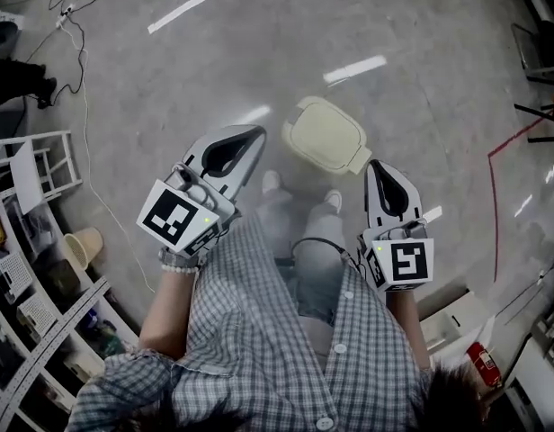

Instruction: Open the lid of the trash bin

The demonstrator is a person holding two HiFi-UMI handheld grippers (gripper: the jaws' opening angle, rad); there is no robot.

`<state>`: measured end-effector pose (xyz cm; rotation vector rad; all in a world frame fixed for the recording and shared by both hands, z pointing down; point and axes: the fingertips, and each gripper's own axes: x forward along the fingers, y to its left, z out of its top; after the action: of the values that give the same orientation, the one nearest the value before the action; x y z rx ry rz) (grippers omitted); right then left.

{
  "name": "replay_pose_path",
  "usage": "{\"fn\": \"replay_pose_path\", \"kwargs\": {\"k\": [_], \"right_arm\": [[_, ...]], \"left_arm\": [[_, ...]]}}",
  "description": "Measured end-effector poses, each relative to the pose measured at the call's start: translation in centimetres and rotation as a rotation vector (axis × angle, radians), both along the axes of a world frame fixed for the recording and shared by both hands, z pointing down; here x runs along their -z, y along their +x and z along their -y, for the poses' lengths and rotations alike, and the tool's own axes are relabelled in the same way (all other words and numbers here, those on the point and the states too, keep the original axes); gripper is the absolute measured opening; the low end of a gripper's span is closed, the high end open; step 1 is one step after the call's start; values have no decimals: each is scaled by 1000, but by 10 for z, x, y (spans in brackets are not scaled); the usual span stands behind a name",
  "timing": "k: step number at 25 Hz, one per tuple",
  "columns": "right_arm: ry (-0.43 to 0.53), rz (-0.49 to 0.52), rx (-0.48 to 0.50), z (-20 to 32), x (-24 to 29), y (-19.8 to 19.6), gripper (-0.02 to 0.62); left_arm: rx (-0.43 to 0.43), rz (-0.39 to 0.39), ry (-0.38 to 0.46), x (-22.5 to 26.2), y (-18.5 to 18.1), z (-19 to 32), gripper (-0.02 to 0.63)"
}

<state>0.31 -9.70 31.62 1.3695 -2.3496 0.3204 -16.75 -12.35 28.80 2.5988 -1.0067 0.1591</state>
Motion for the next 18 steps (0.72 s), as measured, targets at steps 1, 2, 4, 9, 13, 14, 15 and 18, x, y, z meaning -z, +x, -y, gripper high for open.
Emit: {"fn": "replay_pose_path", "kwargs": {"k": [1, 2, 4, 9, 13, 14, 15, 18], "right_arm": [[-8, -5, -11, -3, -4, 3, 20], [-16, -8, -23, -6, -7, 5, 20], [-31, -9, -51, -10, -12, 11, 20], [-48, -5, -103, -18, -26, 19, 20], [-66, 8, -127, -23, -39, 20, 20], [-72, 11, -130, -24, -44, 20, 20], [-79, 15, -131, -26, -49, 20, 20], [-103, 24, -119, -31, -60, 17, 20]], "left_arm": [[-20, 2, -3, -5, 3, 2, 5], [-36, 4, -4, -9, 7, 3, 5], [-68, 7, -16, -17, 14, 4, 5], [-126, 21, -70, -43, 24, 6, 5], [-145, 32, -93, -61, 27, 9, 5], [-149, 39, -96, -67, 28, 9, 5], [-152, 45, -100, -73, 28, 9, 5], [-156, 73, -130, -87, 30, 10, 5]]}}
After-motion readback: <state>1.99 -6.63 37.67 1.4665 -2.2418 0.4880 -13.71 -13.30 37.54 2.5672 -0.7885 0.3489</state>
